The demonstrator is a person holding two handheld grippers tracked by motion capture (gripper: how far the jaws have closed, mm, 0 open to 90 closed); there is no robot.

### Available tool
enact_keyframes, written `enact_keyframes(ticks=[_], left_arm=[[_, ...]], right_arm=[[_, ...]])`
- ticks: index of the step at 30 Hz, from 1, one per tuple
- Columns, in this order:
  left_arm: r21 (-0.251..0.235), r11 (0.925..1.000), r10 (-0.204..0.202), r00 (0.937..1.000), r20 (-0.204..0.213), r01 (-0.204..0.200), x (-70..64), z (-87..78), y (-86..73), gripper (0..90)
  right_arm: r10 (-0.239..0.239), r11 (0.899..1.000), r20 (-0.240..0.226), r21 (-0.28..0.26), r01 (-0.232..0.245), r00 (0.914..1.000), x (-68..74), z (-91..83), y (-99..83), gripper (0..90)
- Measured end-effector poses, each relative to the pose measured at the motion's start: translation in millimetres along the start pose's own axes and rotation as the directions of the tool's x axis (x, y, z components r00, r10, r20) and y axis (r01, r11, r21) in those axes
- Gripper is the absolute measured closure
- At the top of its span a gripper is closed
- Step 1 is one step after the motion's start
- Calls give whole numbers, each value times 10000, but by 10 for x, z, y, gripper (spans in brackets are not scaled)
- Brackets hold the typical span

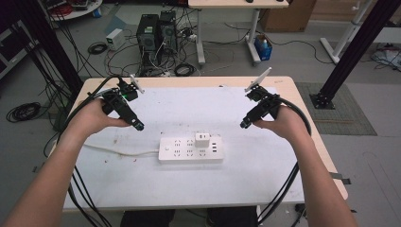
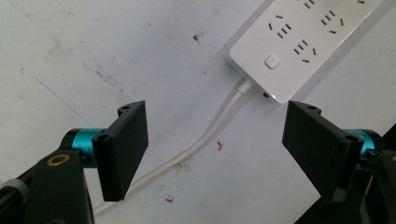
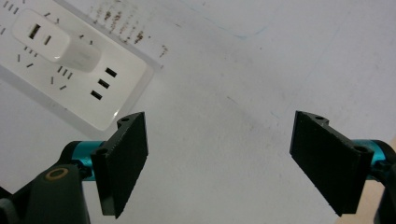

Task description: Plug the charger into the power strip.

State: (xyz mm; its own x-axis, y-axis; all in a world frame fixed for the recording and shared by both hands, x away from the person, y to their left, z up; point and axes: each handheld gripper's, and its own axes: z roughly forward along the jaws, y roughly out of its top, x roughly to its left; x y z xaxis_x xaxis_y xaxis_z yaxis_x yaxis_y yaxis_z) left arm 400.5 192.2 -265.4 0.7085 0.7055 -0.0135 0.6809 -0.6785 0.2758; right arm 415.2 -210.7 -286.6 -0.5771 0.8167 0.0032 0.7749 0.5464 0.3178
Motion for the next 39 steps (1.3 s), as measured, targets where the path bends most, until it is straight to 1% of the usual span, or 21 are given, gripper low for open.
enact_keyframes(ticks=[3, 5, 8, 11, 16, 20, 22, 25, 27, 28, 39], left_arm=[[-36, 10000, 26, 10000, -5, -26, -16, -2, 15, 228], [53, 9999, 121, 9999, -22, -120, -19, -6, 19, 228], [-69, 10000, -37, 10000, -21, 37, -29, 0, 18, 228], [32, 10000, 85, 10000, 14, -85, -29, -9, 22, 228], [113, 9998, 134, 9999, -9, -134, -54, -10, 38, 228], [152, 9997, 191, 9998, 20, -192, -64, -18, 50, 228], [205, 9995, 226, 9997, 32, -226, -69, -22, 57, 228], [231, 9993, 287, 9996, 46, -288, -69, -25, 65, 228], [216, 9994, 252, 9997, 32, -253, -70, -21, 67, 228], [251, 9991, 334, 9994, 54, -335, -66, -20, 69, 228], [228, 9989, 401, 9992, 67, -403, -87, -10, 85, 228]], right_arm=[[19, 9999, 37, -107, -19, 10000, -24, -27, -16, 189], [32, 9999, -56, -142, -33, 10000, -30, -42, -11, 189], [-37, 9998, -5, -214, 37, 10000, -16, -60, 1, 189], [-56, 9997, -92, -238, 54, 9999, -5, -70, 6, 188], [-92, 9998, -24, -149, 92, 10000, -12, -66, -10, 188], [-77, 9998, -62, -170, 76, 10000, -24, -75, -23, 188], [-33, 10000, -71, -77, 33, 10000, -19, -71, -22, 189], [-124, 9999, -64, -79, 123, 9999, -21, -66, -18, 189], [-123, 9999, -57, -29, 123, 9999, -21, -66, -14, 189], [-120, 9999, -52, -17, 120, 9999, -22, -68, -13, 189], [-95, 9997, 9, -210, 95, 10000, -38, -105, -32, 188]])
